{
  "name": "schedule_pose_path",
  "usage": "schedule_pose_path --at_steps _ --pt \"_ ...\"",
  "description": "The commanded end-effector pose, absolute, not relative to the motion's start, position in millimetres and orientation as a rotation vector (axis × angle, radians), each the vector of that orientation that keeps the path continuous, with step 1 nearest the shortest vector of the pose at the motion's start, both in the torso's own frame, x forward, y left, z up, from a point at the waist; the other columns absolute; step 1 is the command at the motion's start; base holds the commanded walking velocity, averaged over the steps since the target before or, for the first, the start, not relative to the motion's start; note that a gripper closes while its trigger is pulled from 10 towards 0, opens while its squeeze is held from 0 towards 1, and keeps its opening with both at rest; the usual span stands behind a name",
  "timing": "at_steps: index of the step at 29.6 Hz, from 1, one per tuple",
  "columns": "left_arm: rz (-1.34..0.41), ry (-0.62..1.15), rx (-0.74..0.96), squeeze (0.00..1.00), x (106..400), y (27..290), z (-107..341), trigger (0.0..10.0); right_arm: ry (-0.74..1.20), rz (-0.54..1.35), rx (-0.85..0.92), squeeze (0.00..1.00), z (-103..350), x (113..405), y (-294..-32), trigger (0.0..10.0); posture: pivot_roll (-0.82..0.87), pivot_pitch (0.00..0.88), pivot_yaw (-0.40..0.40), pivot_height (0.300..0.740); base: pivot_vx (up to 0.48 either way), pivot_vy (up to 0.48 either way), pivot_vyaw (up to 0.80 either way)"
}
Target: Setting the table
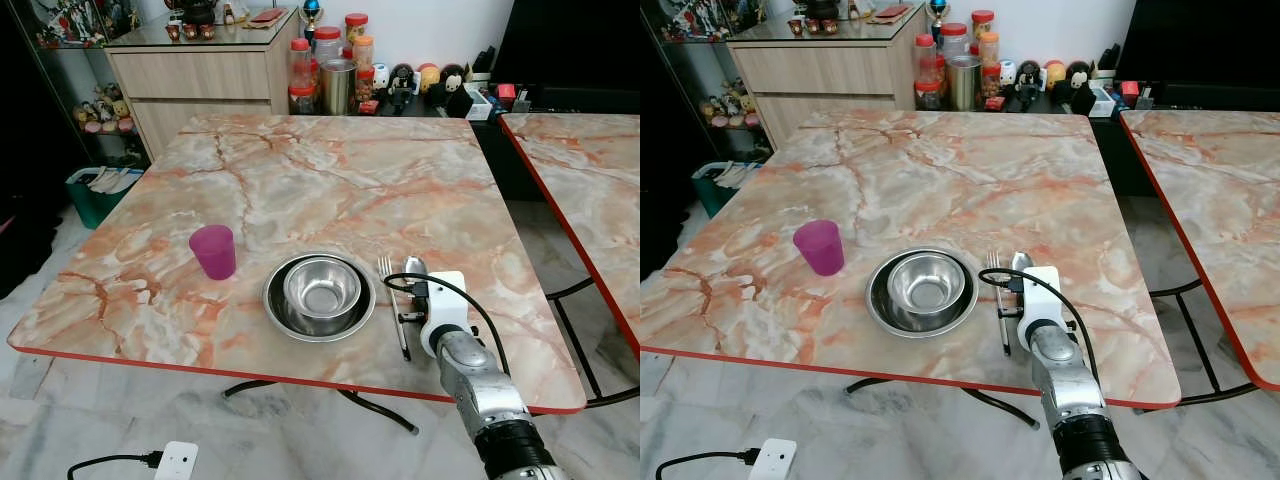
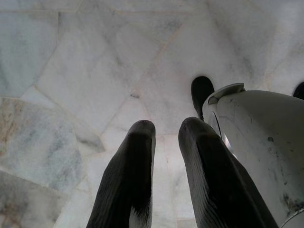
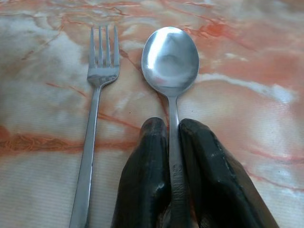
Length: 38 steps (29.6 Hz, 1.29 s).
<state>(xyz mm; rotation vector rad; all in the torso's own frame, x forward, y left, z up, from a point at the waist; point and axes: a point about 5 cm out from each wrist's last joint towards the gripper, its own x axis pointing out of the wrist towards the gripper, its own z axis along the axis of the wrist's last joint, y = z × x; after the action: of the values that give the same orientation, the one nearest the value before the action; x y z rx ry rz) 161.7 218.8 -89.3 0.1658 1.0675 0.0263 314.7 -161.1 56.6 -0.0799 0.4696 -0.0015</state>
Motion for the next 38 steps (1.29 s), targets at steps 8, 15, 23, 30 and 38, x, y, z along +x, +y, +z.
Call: schedule_pose_path --at_steps 8,15,23,30,38 --pt "0.033 1.084 0.16 0.0 159.6 221.3 -89.8 10.0 0.458 0.002 -0.072 1.0 60.7 315.7 -158.8 10.0 0.05 0.0 0.024 0.728 0.0 0.0 0.0" --pt "0.044 1.071 0.141 0.0 160.3 220.7 -89.5 10.0 0.225 -0.032 -0.069 0.0 92.4 324.9 -162.3 10.0 0.05 0.0 0.024 0.728 0.0 0.0 0.0" --pt "0.047 1.056 0.134 0.0 160.9 220.5 -89.1 10.0 -0.002 -0.075 -0.007 0.0 125.9 331.5 -165.9 10.0 0.06 0.0 0.023 0.728 0.0 0.0 0.0" --pt "0.053 1.046 0.121 0.0 160.6 220.3 -89.1 10.0 -0.1 -0.037 0.022 0.0 137.1 331.6 -158.8 10.0 0.06 0.0 0.021 0.728 0.0 0.137 0.0" --pt "0.055 1.041 0.113 0.0 160.0 219.7 -89.3 10.0 -0.145 -0.073 -0.004 0.0 142.8 332.4 -163.3 10.0 0.05 0.0 0.02 0.728 0.0 0.48 0.0"
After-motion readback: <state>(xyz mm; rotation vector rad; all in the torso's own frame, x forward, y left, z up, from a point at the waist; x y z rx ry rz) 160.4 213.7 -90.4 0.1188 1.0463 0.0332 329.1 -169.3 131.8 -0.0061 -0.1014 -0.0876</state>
